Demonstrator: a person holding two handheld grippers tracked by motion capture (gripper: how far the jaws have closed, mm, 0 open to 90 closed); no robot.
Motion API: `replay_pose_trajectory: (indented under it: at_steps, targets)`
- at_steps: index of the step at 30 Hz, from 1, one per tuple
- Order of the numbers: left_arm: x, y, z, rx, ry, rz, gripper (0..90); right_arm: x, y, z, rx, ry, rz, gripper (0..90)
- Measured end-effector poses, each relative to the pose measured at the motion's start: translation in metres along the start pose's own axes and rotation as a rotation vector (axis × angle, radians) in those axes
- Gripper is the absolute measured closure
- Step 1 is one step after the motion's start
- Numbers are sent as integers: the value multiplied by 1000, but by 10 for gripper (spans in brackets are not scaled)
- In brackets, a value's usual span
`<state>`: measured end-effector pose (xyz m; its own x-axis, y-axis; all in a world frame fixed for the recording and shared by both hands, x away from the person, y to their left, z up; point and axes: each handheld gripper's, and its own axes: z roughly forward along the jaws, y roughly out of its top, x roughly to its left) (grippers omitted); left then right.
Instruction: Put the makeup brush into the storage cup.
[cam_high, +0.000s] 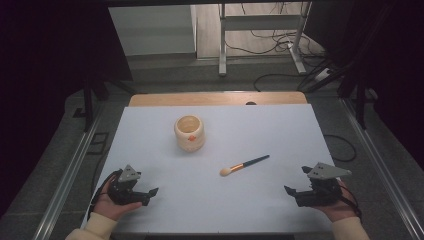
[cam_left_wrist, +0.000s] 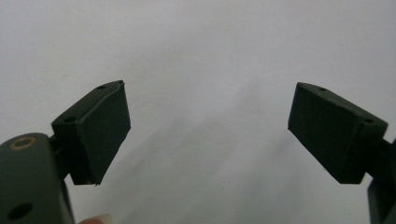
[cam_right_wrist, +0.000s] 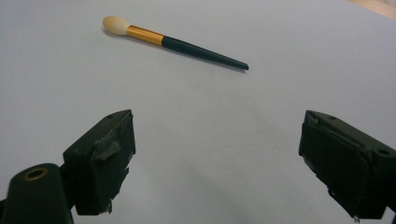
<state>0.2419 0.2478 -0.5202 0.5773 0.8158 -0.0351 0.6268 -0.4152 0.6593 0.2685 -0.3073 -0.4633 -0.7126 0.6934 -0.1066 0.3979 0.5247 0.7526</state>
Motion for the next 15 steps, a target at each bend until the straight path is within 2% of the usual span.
replay_pose_trajectory:
  at_steps: [11, 15]
  targets:
    - [0, 0, -1, -5, -3, 5, 135, -4, 8, 3, 17, 3, 6, 58]
    - [0, 1, -1, 0, -4, 12, 135, -7, 12, 5, 31, -4, 26, 1]
